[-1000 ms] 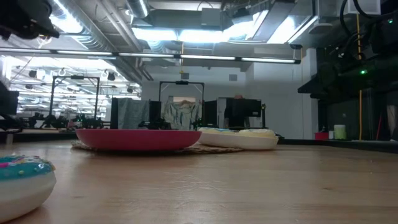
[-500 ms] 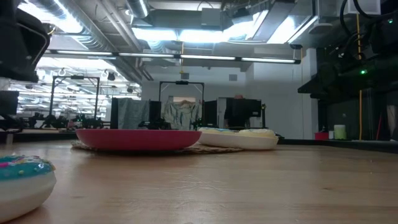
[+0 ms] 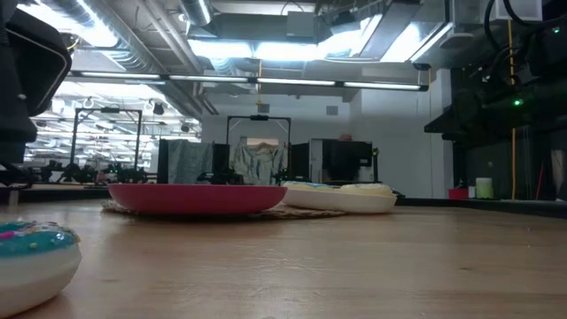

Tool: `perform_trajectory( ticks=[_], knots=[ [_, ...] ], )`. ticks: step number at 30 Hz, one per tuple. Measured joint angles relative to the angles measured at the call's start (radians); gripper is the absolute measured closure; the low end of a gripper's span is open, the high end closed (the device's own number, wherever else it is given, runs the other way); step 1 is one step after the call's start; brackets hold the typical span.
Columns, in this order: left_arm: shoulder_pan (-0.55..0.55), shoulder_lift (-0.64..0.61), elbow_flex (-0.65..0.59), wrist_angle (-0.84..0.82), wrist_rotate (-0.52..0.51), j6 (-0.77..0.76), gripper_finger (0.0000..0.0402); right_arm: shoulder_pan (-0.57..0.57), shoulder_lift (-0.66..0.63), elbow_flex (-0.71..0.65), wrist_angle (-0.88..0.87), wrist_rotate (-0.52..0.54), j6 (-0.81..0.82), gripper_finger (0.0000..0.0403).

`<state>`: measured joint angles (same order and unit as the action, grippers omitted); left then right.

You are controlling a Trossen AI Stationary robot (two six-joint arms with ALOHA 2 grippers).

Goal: Pick & Place donuts
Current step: Put the small light blue donut on the pink plate

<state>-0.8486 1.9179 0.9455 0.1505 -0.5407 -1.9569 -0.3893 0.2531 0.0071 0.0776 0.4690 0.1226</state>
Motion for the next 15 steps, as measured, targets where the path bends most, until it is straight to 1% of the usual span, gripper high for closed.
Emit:
perform_trajectory(
  ticks=[6, 15],
  knots=[
    [0.0, 0.0, 0.001, -0.018, 0.009, 0.0, 0.0135, 0.0, 0.0, 0.0, 0.0, 0.0, 0.0, 0.0027],
    [0.0, 0.0, 0.0, -0.03, 0.026, 0.0, 0.0195, 0.0, 0.0, 0.0, 0.0, 0.0, 0.0, 0.0027]
  ],
)
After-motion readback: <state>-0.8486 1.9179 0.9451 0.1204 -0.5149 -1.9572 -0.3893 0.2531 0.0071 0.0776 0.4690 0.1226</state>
